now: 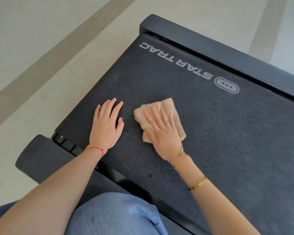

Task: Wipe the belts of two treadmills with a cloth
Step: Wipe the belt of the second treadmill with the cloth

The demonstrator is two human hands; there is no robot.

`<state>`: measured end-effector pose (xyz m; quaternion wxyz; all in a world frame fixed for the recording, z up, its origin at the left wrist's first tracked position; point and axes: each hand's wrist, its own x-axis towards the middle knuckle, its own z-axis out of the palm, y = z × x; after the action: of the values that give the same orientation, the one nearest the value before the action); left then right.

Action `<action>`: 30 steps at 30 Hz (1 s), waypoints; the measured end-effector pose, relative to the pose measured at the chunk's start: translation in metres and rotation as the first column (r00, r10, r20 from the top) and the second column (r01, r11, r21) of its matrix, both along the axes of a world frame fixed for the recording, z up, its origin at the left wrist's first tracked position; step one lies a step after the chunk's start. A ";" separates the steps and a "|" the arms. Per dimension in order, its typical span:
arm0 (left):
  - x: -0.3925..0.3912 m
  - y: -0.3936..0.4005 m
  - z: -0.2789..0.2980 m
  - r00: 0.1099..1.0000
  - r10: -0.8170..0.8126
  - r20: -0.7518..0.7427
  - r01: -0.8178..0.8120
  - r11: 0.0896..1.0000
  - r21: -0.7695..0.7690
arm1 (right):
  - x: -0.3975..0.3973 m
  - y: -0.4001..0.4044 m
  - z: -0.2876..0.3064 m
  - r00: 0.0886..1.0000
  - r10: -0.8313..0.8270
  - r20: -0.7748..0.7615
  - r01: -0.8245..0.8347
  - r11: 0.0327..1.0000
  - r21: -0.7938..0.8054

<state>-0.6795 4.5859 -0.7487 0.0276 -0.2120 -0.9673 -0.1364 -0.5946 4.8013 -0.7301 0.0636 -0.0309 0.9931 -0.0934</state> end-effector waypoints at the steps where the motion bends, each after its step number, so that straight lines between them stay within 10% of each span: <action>1: 0.000 0.000 0.000 1.000 -0.001 0.000 0.001 1.000 0.001 | 0.010 0.000 0.001 0.999 0.053 0.007 -0.053 0.998 -0.026; 5: 0.000 0.001 0.001 1.000 0.001 0.016 -0.001 1.000 0.000 | 0.015 0.043 0.002 0.998 0.056 0.009 -0.056 0.998 0.024; 12: 0.000 0.001 0.001 1.000 0.009 0.021 -0.008 1.000 -0.017 | -0.061 0.092 0.003 0.881 -0.472 0.039 0.473 0.881 -0.009; 21: -0.018 0.015 0.006 0.997 0.011 0.070 -0.008 0.999 -0.038 | -0.006 0.038 -0.003 0.999 -0.034 -0.017 0.033 0.998 -0.046; 30: -0.039 0.037 -0.005 0.999 0.035 0.026 -0.032 0.996 -0.088 | -0.100 0.141 0.001 0.898 -0.440 -0.007 0.441 0.898 0.005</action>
<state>-0.7184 4.6233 -0.7541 0.0073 -0.1947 -0.9761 -0.0961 -0.6944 4.9423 -0.7293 0.0378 0.1944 0.9749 -0.1023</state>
